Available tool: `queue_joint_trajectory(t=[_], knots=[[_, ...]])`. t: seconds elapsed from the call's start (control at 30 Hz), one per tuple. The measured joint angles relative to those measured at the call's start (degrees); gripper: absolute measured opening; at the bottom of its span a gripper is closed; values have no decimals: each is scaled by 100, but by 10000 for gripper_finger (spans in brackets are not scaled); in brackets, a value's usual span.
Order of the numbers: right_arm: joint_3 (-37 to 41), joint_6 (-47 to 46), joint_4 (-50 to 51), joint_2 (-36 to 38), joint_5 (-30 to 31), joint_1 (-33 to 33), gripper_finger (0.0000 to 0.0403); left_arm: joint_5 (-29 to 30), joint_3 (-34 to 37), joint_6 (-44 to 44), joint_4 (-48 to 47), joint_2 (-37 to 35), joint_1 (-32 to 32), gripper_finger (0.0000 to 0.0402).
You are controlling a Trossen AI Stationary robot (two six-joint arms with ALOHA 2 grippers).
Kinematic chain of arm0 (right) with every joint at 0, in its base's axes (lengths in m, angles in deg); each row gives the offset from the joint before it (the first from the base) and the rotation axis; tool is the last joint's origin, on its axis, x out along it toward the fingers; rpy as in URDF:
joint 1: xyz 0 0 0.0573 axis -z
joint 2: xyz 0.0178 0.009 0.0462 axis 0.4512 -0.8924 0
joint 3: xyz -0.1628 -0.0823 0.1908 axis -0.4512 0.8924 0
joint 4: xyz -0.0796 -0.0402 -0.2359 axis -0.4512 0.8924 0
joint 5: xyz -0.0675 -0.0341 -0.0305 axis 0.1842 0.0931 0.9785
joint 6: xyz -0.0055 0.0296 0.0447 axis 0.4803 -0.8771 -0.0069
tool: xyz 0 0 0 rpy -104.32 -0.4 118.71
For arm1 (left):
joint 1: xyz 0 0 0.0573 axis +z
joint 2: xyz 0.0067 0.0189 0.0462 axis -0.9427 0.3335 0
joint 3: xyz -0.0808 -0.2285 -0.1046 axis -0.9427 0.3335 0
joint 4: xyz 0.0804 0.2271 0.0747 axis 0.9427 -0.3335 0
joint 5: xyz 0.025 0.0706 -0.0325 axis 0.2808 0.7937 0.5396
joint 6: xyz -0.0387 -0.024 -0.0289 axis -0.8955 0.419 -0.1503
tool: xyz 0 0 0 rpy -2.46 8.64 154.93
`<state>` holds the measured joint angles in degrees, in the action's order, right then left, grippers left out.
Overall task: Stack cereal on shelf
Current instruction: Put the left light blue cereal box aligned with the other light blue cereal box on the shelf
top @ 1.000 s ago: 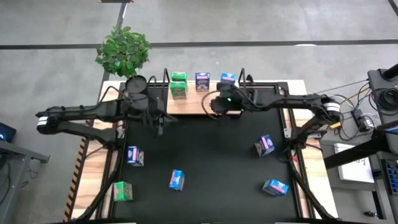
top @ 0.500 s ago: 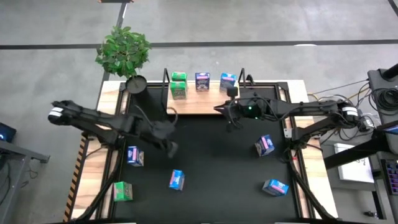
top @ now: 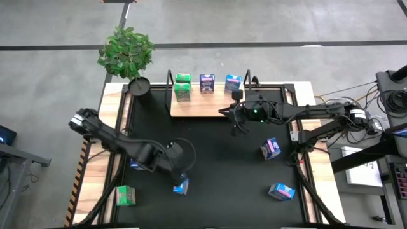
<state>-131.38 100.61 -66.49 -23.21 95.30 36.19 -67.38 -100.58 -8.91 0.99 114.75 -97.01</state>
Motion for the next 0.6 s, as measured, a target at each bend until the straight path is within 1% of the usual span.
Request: queue_joint_trajectory(t=[0.13, 0.3, 0.47, 0.53, 0.6], knots=[[0, -2, 2, 0, 1, 0, 12, -151, -166, -41, -21, 288, -34, 78], [0, -6, 14, 0, 1, 0, 12, -590, -338, -255, -46, 550, -98, 172], [0, -11, 26, 0, 0, 0, 12, -604, -512, -543, -497, 675, -240, 265], [0, -24, 27, 0, 1, 0, 12, -579, -523, -635, -544, 675, -310, 295], [0, -35, 31, 0, 0, 0, 12, -520, -522, -714, -526, 675, -373, 315]])
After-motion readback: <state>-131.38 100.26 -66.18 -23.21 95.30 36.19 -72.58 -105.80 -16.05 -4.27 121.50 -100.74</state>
